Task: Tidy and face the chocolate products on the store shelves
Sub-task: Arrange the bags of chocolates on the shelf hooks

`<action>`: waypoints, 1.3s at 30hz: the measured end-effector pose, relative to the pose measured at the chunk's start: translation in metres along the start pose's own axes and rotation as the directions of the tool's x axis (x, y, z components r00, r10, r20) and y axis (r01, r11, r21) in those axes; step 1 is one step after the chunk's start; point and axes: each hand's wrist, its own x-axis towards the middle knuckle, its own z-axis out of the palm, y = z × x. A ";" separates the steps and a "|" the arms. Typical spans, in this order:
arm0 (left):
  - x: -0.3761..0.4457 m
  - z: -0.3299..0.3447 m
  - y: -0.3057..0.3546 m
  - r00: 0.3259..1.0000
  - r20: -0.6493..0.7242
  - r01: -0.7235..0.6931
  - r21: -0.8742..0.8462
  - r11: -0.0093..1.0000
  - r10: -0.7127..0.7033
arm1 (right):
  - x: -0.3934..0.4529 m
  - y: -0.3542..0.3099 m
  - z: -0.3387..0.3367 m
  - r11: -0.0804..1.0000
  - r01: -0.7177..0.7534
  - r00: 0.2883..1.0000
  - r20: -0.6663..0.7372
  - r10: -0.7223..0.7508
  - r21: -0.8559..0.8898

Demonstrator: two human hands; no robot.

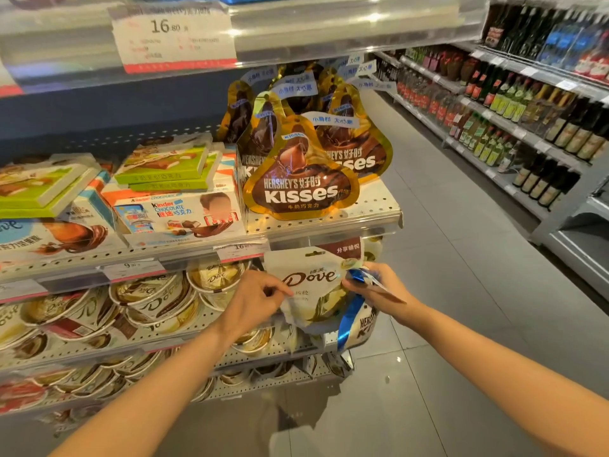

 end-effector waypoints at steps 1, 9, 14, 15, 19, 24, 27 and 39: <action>0.001 0.001 -0.008 0.999 -0.036 0.036 -0.013 0.999 -0.037 | 0.000 0.004 -0.004 1.000 -0.017 1.000 -0.025 0.017 0.001; 0.034 0.024 -0.047 0.984 -0.100 0.163 0.168 0.972 -0.147 | 0.003 0.025 -0.030 0.993 -0.101 0.971 -0.223 0.087 -0.052; 0.064 0.053 -0.053 0.965 -0.095 0.264 0.375 0.889 -0.246 | 0.008 0.034 -0.033 0.993 -0.100 0.956 -0.284 0.078 -0.062; 0.069 0.055 -0.053 0.955 -0.108 0.298 0.375 0.878 -0.277 | 0.009 0.036 -0.032 0.993 -0.102 0.954 -0.288 0.081 -0.059; 0.076 0.055 -0.064 0.934 -0.186 0.350 0.313 0.883 -0.304 | 0.011 0.035 -0.026 0.993 -0.117 0.945 -0.308 0.111 -0.004; 0.056 0.046 -0.059 0.938 -0.186 0.340 0.307 0.889 -0.294 | 0.017 0.032 -0.019 0.991 -0.124 0.925 -0.366 0.102 -0.039; 0.033 0.034 -0.059 0.960 -0.152 0.264 0.230 0.937 -0.233 | 0.023 0.030 -0.015 0.987 -0.141 0.922 -0.373 0.102 -0.079; -0.044 -0.025 -0.053 0.964 -0.195 0.246 0.393 0.886 -0.181 | 0.068 0.036 0.045 0.962 -0.159 0.962 -0.253 0.100 -0.223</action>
